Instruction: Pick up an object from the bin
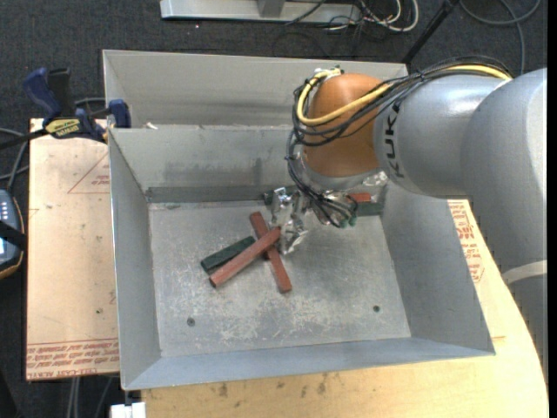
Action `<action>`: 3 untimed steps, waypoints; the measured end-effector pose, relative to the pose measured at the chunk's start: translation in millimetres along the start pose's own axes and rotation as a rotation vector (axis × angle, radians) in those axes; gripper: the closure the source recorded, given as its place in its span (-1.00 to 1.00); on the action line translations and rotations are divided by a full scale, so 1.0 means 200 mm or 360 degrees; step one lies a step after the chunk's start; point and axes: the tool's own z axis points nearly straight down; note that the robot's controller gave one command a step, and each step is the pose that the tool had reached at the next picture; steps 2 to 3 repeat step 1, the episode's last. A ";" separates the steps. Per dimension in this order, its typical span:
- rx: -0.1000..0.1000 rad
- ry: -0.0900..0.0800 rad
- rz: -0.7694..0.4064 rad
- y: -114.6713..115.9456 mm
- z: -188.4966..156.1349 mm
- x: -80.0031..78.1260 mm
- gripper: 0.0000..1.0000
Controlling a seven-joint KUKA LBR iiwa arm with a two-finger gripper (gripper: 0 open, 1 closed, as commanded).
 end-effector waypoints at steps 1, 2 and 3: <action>-0.0005 0.0020 -0.0009 -0.10 -0.98 0.06 1.00; -0.0005 0.0020 -0.0009 -0.10 -0.98 0.06 1.00; -0.0005 0.0020 -0.0009 -0.10 -0.98 0.06 1.00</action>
Offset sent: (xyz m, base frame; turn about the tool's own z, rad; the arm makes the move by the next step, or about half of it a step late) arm 0.0000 0.0000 0.0000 0.0000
